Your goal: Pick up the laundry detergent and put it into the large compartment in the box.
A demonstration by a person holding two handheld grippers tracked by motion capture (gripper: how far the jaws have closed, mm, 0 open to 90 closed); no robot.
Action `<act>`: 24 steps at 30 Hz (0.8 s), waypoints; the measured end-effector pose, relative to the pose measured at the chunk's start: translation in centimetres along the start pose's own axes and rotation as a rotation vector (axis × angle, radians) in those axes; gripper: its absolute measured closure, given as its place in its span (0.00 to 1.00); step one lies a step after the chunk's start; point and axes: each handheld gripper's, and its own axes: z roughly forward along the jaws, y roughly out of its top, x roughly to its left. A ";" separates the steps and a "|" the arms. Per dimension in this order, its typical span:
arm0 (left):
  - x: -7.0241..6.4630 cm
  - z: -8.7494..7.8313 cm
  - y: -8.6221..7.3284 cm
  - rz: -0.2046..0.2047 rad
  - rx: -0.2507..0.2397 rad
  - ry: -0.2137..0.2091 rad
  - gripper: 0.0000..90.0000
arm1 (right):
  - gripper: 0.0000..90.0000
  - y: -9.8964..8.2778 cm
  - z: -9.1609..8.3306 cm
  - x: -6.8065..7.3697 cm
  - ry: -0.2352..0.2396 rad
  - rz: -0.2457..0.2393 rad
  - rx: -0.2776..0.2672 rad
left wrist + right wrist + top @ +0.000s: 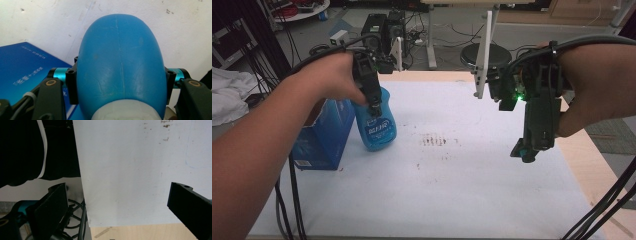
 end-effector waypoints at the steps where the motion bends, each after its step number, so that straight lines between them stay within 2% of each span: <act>1: 0.0 -0.4 -0.1 -0.005 0.002 0.001 0.42 | 0.03 0.0 0.0 0.0 0.001 -0.007 -0.001; 11: -0.2 -5.7 -1.5 -0.043 -0.011 -0.009 0.42 | 0.03 0.3 0.1 0.1 -0.003 -0.016 -0.007; 14: -0.2 -7.2 -2.0 -0.055 -0.022 -0.026 0.42 | 0.03 0.3 0.1 0.1 -0.004 -0.019 -0.013; 16: -0.2 -8.2 -2.3 -0.077 -0.026 -0.030 0.42 | 0.03 0.3 0.2 0.2 -0.002 -0.025 -0.020; 20: -0.2 -10.1 -2.8 -0.094 -0.007 -0.011 0.42 | 0.03 0.2 0.3 0.4 0.003 -0.025 -0.013; 24: 0.0 -12.1 -3.3 -0.145 -0.001 0.016 0.42 | 0.03 0.3 0.2 0.5 0.002 -0.028 -0.018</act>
